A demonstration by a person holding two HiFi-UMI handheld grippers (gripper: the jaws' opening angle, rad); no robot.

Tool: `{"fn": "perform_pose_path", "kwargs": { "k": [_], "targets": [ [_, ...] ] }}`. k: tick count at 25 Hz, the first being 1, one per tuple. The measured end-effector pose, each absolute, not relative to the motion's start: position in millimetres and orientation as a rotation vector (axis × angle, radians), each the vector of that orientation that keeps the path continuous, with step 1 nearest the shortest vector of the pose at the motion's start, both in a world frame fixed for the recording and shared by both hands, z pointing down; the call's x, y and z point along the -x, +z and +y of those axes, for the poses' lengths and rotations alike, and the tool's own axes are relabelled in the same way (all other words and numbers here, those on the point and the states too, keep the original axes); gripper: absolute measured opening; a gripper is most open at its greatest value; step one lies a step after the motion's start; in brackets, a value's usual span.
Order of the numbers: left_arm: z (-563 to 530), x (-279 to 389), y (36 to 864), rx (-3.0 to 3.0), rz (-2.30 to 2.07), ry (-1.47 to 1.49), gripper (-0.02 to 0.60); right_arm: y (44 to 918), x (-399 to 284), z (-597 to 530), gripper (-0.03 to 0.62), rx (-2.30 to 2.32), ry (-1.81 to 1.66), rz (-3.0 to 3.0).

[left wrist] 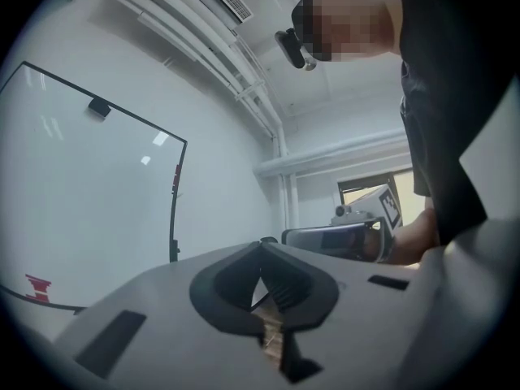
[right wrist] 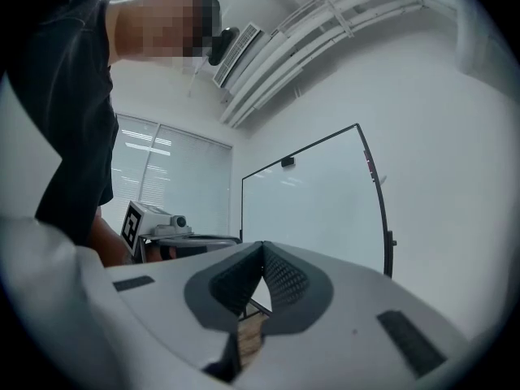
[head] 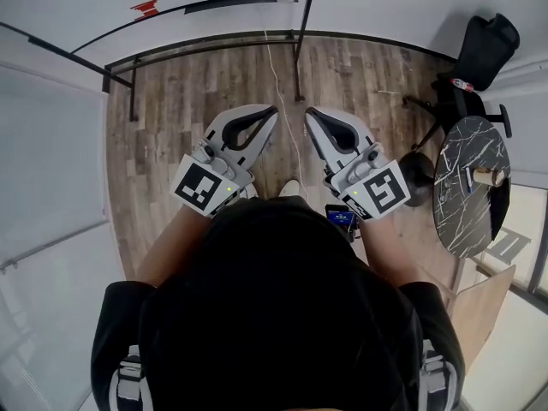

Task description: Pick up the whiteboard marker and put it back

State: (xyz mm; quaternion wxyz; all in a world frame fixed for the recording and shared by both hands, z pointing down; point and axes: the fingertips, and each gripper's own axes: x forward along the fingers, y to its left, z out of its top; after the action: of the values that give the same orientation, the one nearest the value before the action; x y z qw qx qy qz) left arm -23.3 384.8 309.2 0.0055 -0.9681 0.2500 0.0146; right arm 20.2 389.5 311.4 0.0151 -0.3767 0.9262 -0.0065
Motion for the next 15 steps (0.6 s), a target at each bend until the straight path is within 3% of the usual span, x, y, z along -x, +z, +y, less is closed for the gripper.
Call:
{"fn": "perform_pose_path", "kwargs": {
  "k": [15],
  "targets": [
    [360.3,7.0,315.8,3.006,0.879,0.032,0.003,319.3,-41.2,365.6,-0.006,1.122,-0.060,2.899]
  ]
}}
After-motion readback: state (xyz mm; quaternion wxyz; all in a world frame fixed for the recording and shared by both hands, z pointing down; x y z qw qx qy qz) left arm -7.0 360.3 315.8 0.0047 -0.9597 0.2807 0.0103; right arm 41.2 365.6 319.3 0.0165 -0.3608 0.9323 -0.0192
